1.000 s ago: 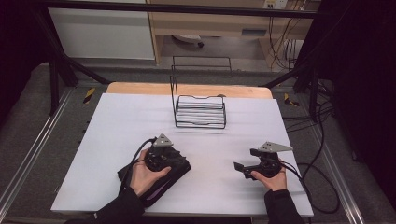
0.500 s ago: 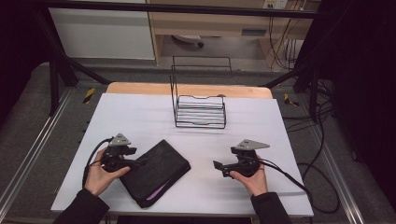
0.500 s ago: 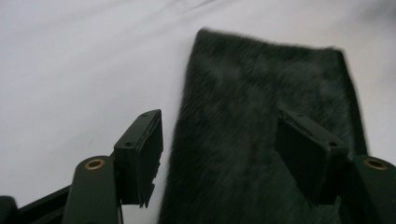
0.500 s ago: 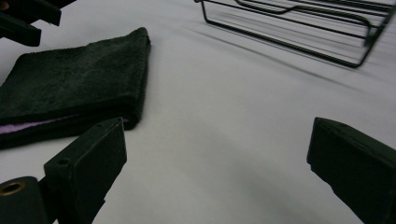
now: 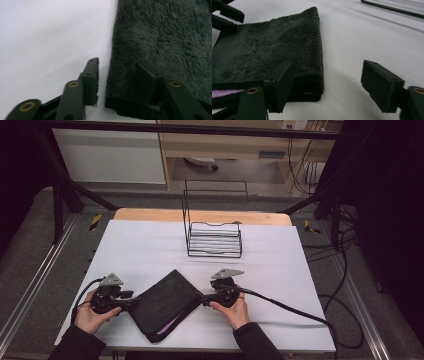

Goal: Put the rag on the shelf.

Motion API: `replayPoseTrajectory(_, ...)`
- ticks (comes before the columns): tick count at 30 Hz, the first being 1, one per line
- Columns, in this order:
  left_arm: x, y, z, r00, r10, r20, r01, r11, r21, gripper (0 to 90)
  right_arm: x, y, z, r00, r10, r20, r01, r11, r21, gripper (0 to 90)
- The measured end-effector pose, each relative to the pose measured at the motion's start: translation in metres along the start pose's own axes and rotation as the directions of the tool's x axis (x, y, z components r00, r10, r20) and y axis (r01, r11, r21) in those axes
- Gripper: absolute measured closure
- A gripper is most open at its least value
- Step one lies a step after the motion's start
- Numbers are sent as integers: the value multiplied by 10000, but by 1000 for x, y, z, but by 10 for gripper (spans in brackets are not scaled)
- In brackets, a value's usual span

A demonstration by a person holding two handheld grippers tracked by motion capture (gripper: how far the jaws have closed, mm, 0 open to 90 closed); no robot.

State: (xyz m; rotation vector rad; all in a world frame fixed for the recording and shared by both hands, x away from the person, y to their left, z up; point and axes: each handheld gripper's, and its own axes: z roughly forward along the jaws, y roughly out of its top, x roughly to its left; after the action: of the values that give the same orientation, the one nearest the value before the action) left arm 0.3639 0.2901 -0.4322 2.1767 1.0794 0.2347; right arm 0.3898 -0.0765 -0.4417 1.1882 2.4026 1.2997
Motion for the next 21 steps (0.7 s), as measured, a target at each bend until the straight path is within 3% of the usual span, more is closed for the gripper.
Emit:
replayPoseTrajectory(6,1,-4,3,9994,-107,332,100,9997,216,622,5,-3,15,9997,206,-95,-203,9993,322,447)
replayPoseTrajectory(13,-2,-3,3,9990,-100,438,81,9990,444,706,8,-7,18,9977,605,-312,-586,9966,573,607)
replayPoseTrajectory(21,-4,-1,2,9986,-156,496,127,9982,587,816,9,-6,18,9895,1233,-758,-1166,9893,874,779)
